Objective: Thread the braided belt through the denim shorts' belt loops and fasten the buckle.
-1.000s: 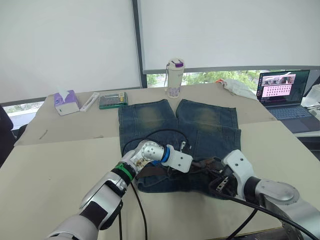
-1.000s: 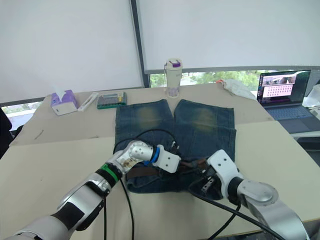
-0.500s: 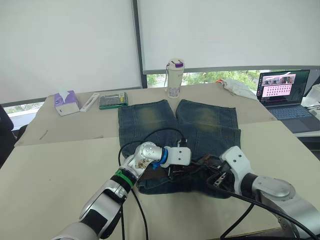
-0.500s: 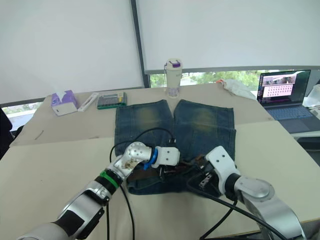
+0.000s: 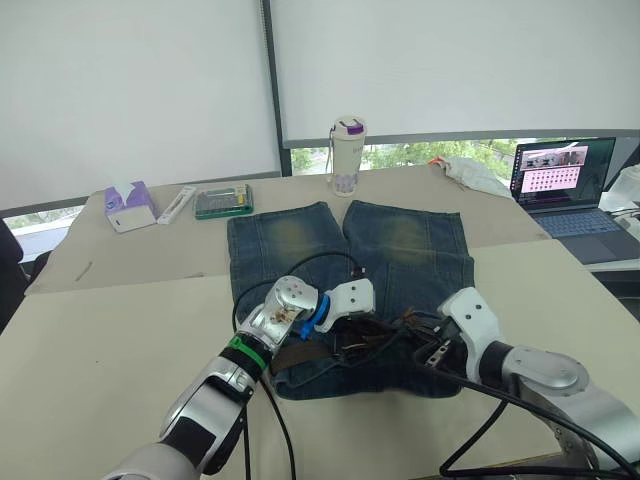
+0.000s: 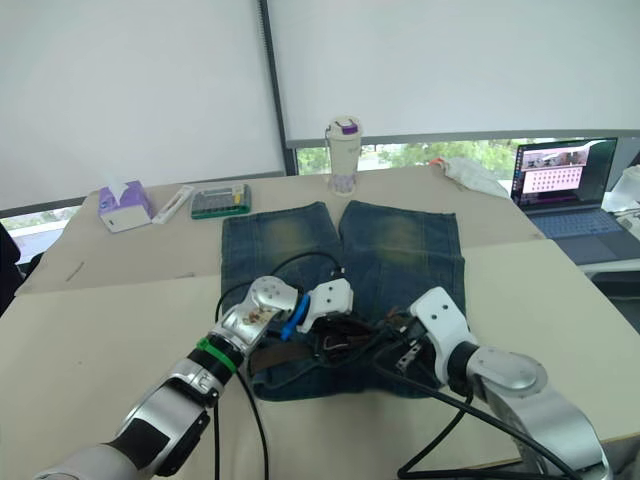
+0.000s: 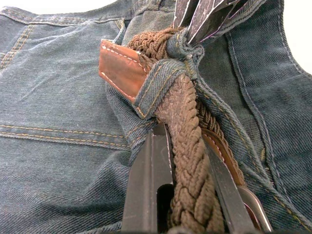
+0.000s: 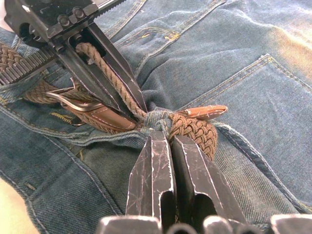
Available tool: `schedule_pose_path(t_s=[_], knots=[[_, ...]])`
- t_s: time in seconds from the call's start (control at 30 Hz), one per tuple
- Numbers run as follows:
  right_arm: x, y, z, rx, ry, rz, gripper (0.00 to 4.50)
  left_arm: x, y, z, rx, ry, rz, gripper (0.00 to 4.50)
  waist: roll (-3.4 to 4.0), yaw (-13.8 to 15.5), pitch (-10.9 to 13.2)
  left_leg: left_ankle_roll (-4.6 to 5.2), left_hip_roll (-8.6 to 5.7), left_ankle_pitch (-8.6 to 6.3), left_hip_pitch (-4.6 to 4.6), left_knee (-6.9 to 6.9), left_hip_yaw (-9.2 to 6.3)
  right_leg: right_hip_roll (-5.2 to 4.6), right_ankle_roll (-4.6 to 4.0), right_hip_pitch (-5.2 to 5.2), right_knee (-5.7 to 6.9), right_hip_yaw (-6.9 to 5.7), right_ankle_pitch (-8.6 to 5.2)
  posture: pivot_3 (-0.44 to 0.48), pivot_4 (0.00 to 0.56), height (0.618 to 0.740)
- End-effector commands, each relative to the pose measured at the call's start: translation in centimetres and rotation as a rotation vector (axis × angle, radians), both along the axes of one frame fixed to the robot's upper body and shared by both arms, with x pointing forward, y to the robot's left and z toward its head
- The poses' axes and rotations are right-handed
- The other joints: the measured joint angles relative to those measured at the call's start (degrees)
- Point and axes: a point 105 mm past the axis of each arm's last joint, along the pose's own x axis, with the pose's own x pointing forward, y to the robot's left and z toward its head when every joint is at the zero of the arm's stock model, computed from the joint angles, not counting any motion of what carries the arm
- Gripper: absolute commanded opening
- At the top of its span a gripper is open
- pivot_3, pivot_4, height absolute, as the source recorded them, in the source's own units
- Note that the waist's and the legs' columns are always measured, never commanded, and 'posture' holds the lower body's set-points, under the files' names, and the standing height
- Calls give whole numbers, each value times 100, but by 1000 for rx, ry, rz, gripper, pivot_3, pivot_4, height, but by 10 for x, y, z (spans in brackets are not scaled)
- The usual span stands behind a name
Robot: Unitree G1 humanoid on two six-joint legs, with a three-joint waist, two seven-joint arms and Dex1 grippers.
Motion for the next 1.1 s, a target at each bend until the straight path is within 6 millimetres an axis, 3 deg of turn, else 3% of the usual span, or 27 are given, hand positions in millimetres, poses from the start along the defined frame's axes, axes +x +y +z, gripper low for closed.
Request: schedule_pose_path(t_s=[0.03, 0.13, 0.3, 0.47, 0.77, 1.1], knots=[[-10, 10, 11, 0, -27, 98, 756, 0, -6, 16, -44, -26, -31, 0, -1, 5, 2, 0, 0, 0, 0, 0, 0, -1, 0, 0, 0, 0, 0, 0, 150, 740], [-14, 1, 17, -92, -51, 120, 1728, 0, -4, 17, -30, -180, -72, 0, 4, 12, 7, 0, 1, 0, -3, 0, -1, -4, 0, 0, -2, -1, 0, 0, 150, 740], [-7, -16, 36, -308, -175, 133, 1728, -5, -7, 19, -41, -344, -140, 0, 10, 23, 14, -15, -1, 9, -9, 0, -1, -24, 7, -1, -2, -3, -3, 0, 150, 740], [6, -19, 44, -426, -247, 166, 1728, -8, -8, 18, -45, -377, -160, 0, 8, 22, 15, -17, -4, 10, -11, 0, -1, -29, 16, 0, -2, -5, -8, 0, 150, 740], [4, -13, 24, -554, -185, 347, 1728, -7, -10, 18, -56, -384, -142, 0, 9, 23, 16, -23, -7, 16, -15, 0, -3, -33, 19, 0, -3, -9, -10, 0, 150, 740], [9, -7, 17, -565, -194, 356, 1728, -8, -10, 17, -61, -383, -135, 0, 9, 21, 16, -24, -6, 16, -14, 0, -4, -32, 19, 0, -3, -9, -10, 0, 150, 740]])
